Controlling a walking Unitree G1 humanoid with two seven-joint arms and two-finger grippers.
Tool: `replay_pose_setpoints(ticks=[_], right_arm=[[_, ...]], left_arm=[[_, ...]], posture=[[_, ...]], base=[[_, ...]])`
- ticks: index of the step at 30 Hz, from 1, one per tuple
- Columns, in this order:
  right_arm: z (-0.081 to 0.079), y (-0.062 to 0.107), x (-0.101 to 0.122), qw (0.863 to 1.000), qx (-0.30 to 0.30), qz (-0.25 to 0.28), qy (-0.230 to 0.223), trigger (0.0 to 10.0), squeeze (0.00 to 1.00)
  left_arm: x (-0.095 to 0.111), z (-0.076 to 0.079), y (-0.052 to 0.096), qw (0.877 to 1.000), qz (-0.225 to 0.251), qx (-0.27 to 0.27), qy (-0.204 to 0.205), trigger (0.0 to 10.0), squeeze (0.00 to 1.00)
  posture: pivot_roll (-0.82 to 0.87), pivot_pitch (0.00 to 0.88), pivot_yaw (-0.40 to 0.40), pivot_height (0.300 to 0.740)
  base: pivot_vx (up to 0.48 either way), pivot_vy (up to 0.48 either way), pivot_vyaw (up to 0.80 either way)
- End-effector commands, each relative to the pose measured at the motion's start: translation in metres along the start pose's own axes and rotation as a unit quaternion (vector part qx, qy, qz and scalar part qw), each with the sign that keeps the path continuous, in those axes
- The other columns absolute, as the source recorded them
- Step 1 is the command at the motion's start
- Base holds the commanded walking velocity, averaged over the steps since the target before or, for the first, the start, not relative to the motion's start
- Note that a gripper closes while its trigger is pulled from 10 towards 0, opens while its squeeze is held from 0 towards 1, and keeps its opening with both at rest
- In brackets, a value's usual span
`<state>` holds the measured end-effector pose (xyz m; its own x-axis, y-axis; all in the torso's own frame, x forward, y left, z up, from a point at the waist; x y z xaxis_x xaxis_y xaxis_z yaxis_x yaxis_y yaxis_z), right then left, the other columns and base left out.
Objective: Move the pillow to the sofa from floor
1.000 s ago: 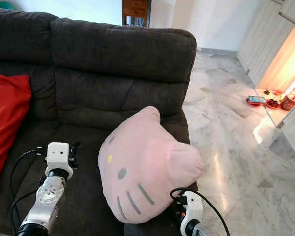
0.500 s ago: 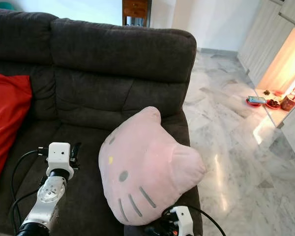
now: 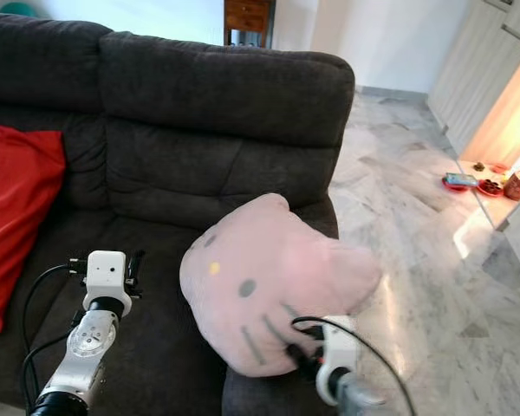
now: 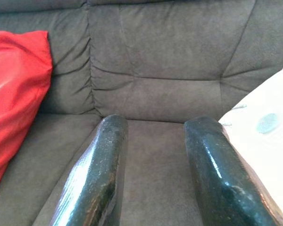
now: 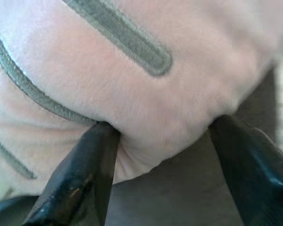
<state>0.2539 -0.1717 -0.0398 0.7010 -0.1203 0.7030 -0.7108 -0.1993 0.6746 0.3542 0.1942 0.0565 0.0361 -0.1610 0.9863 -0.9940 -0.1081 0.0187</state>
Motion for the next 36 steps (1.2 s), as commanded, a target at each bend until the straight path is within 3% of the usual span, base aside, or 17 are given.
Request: replay_pose_setpoints(ticks=[1,5,13,16,17,20,23,26,28,33,35,36], right_arm=[[-0.005,0.005,0.008,1.0,0.011,0.009,-0.02,10.0,0.0],[-0.037,0.013,0.007,0.996,0.082,0.005,-0.041,10.0,0.0],[-0.056,0.019,0.008,0.988,0.146,0.003,-0.052,10.0,0.0],[-0.036,0.016,0.008,0.988,0.131,0.042,-0.067,10.0,0.0],[-0.022,0.01,0.007,0.988,0.111,0.053,-0.092,10.0,0.0],[-0.01,0.004,0.003,0.987,0.091,0.06,-0.119,10.0,0.0],[-0.001,0.001,-0.008,0.99,0.08,0.039,-0.113,10.0,0.0],[0.032,-0.008,-0.058,0.997,-0.004,-0.051,-0.06,10.0,0.0],[0.043,-0.009,-0.067,0.996,-0.034,-0.06,-0.064,10.0,0.0],[0.047,-0.01,-0.055,0.993,-0.034,-0.011,-0.112,10.0,0.0],[0.061,-0.007,-0.029,0.979,-0.046,0.074,-0.182,10.0,0.0],[0.061,-0.007,-0.029,0.979,-0.046,0.074,-0.182,10.0,0.0]], left_arm=[[0.003,0.007,-0.002,1.0,0.005,-0.014,-0.004,10.0,0.0],[0.003,0.009,-0.002,1.0,0.005,-0.017,-0.005,10.0,0.0],[0.003,0.011,-0.002,1.0,0.005,-0.021,-0.004,10.0,0.0],[0.005,0.011,-0.002,1.0,0.008,-0.024,-0.004,10.0,0.0],[0.006,0.011,-0.003,1.0,0.008,-0.025,-0.004,10.0,0.0],[0.006,0.011,-0.004,1.0,0.009,-0.029,-0.007,10.0,0.0],[0.006,0.011,-0.004,1.0,0.009,-0.029,-0.008,10.0,0.0],[0.007,0.011,-0.006,0.999,0.009,-0.03,-0.007,10.0,0.0],[0.007,0.011,-0.006,0.999,0.01,-0.031,-0.007,10.0,0.0],[0.008,0.01,-0.005,0.999,0.011,-0.03,-0.007,10.0,0.0],[0.009,0.008,-0.006,0.999,0.012,-0.028,-0.008,10.0,0.0],[0.009,0.008,-0.006,0.999,0.012,-0.028,-0.008,10.0,0.0]], posture=[[0.03,0.0,-0.093,0.74],[0.03,0.0,-0.092,0.74],[0.04,0.0,-0.096,0.74],[0.04,0.0,-0.097,0.74],[0.04,0.0,-0.097,0.74],[0.03,0.0,-0.095,0.74],[0.03,0.0,-0.094,0.74],[0.03,0.0,-0.095,0.74],[0.03,0.0,-0.095,0.74],[0.04,0.0,-0.095,0.74],[0.04,0.0,-0.096,0.74],[0.04,0.0,-0.096,0.74]], base=[[0.0,0.0,0.0],[0.0,0.0,0.0],[0.0,0.0,0.0],[0.0,0.0,0.0],[0.0,0.0,0.0],[0.0,0.0,0.0],[0.0,0.0,0.0],[0.0,0.0,0.0],[0.0,0.0,0.0],[0.0,0.0,0.0],[0.0,0.0,0.0],[0.0,0.0,0.0]])
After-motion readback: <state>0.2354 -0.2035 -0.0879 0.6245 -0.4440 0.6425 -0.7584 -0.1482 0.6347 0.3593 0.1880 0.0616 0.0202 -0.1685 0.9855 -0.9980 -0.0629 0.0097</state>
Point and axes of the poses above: a point about 5 cm out from each wrist's last joint towards the gripper, its own y axis pointing back from the gripper into the wrist, its own x axis along the axis of the wrist's last joint, z = x × y, the point moved 6 cm from there along -y, pointing out of the wrist towards the gripper, and after that the axes turned 1 degree about y, right-handed, at the moved point
